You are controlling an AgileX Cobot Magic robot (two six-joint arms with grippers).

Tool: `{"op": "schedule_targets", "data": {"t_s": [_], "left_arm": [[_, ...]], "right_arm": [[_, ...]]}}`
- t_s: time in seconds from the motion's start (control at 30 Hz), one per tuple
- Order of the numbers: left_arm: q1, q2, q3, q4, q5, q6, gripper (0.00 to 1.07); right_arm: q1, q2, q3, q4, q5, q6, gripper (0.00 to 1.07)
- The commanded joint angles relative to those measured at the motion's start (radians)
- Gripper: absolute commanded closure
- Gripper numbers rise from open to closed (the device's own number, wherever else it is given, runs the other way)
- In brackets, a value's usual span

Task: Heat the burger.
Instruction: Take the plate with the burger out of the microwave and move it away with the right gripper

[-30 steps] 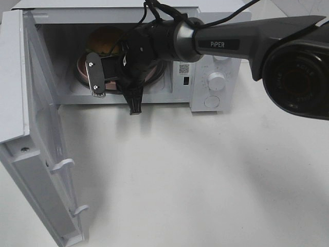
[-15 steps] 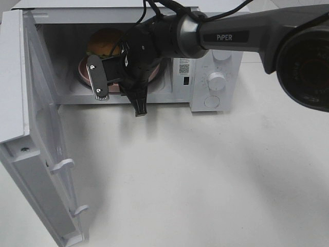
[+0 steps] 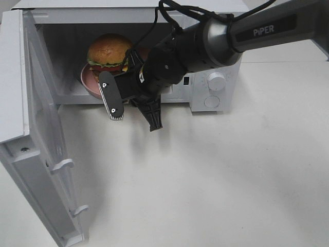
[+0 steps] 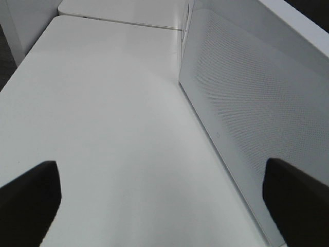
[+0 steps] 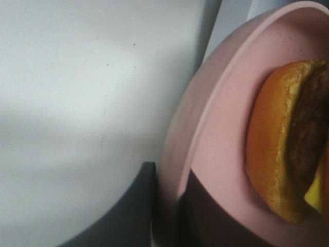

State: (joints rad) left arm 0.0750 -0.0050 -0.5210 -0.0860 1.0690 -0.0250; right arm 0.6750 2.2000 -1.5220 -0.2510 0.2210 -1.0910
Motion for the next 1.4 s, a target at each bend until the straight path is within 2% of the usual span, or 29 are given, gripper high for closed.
{"op": "schedule_targets", "data": {"t_s": [0.03,0.1,0.47,0.53,0.63,0.7,0.8,1.0,1.07,1.17,1.23,1.33,1.4], "left_arm": [[0.003,-0.004,0.003,-0.008,0.0,-0.004,0.06],[0.003,-0.004,0.003,-0.008,0.0,-0.004,0.06],[0.003,-0.004,0.003,-0.008,0.0,-0.004,0.06],[0.003,-0.004,0.003,-0.008,0.0,-0.004,0.06],[0.003,-0.004,0.003,-0.008,0.0,-0.004,0.06],[0.003,-0.004,0.003,-0.008,0.0,-0.004,0.06],[0.003,-0.004,0.003,-0.008,0.0,-0.004,0.06],[0.003,-0.004,0.003,-0.008,0.0,-0.004,0.06],[0.003,-0.004,0.003,-0.008,0.0,-0.004,0.06],[0.003,-0.004,0.003,-0.008,0.0,-0.004,0.06],[0.003,-0.004,0.003,-0.008,0.0,-0.004,0.06],[0.003,-0.004,0.003,-0.008,0.0,-0.004,0.06],[0.003,-0.004,0.003,-0.008,0.0,-0.004,0.06]], "right_arm": [[0.01,-0.06,0.047,-0.025,-0.118,0.017,1.07],[0.015,-0.095,0.113,-0.029,-0.164,0.017,1.07],[0.015,-0.216,0.319,-0.028,-0.259,0.017,1.07],[0.015,-0.272,0.401,-0.028,-0.297,0.017,1.07],[0.015,-0.283,0.418,-0.028,-0.305,0.016,1.07],[0.015,-0.339,0.49,-0.033,-0.324,0.016,1.07],[0.015,-0.353,0.509,-0.04,-0.332,0.016,1.07],[0.015,-0.44,0.61,-0.044,-0.371,0.016,1.07],[0.015,-0.503,0.673,-0.043,-0.37,0.016,1.07],[0.015,-0.52,0.689,-0.043,-0.369,0.016,1.07],[0.015,-0.584,0.751,-0.043,-0.369,0.016,1.07],[0.015,-0.602,0.769,-0.043,-0.366,0.016,1.07],[0.015,-0.671,0.834,-0.041,-0.353,0.016,1.07]]}}
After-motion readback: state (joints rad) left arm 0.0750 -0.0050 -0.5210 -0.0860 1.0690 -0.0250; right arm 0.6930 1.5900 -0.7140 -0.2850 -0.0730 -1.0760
